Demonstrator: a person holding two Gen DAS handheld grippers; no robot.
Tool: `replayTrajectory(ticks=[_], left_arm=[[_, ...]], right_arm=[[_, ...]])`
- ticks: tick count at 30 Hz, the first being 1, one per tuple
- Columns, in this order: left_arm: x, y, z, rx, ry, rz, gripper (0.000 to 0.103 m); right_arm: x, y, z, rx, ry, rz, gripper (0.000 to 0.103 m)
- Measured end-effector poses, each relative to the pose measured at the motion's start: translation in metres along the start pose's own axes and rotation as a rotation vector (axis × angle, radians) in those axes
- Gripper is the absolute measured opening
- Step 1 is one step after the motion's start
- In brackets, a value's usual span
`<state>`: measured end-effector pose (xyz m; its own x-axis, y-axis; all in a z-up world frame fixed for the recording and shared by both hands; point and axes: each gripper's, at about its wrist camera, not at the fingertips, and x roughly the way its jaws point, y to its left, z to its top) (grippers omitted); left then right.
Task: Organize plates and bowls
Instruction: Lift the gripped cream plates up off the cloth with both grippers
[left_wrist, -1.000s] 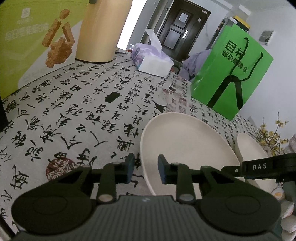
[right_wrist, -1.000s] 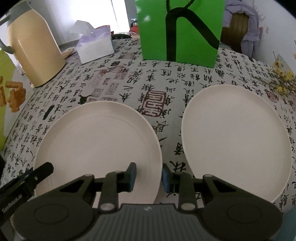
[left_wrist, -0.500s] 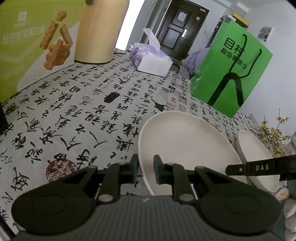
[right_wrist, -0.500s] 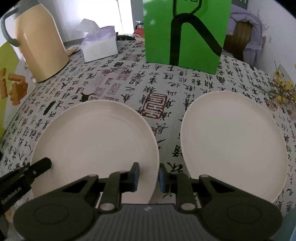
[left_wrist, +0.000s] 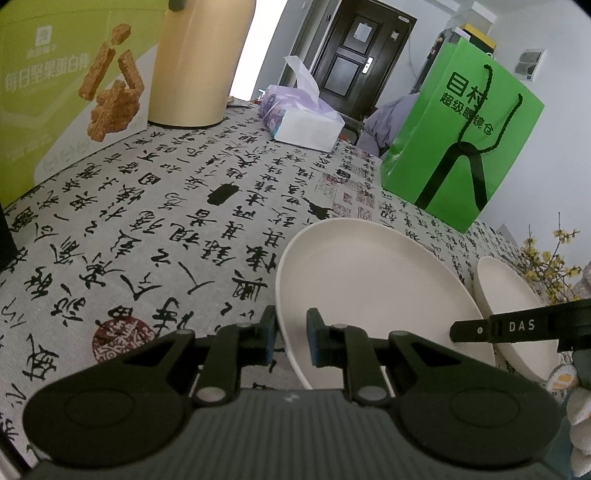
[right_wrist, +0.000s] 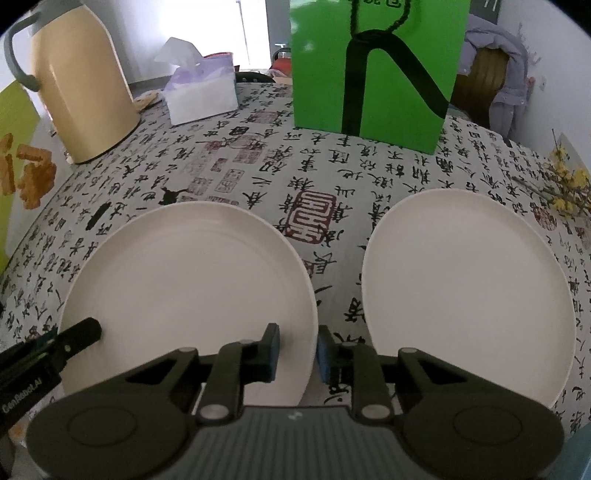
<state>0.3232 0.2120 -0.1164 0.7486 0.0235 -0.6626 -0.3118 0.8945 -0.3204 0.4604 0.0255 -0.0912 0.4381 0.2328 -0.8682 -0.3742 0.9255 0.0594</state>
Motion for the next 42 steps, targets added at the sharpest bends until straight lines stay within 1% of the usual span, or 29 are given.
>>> replayTrajectory(ticks=[8, 14, 20, 42], left_arm=[[0.0, -0.001, -0.001, 0.01, -0.003, 0.006, 0.018], [-0.001, -0.001, 0.0, 0.011, -0.011, 0.02, 0.018], [-0.002, -0.001, -0.001, 0.018, -0.017, 0.034, 0.018], [-0.015, 0.002, 0.002, 0.005, -0.067, 0.03, 0.018]], right_arm=[[-0.002, 0.001, -0.001, -0.037, -0.005, -0.002, 0.022], [-0.003, 0.002, -0.003, -0.043, -0.022, 0.002, 0.019], [-0.008, 0.005, -0.004, -0.073, -0.049, -0.003, 0.018], [-0.023, 0.011, -0.01, -0.091, -0.107, 0.011, 0.017]])
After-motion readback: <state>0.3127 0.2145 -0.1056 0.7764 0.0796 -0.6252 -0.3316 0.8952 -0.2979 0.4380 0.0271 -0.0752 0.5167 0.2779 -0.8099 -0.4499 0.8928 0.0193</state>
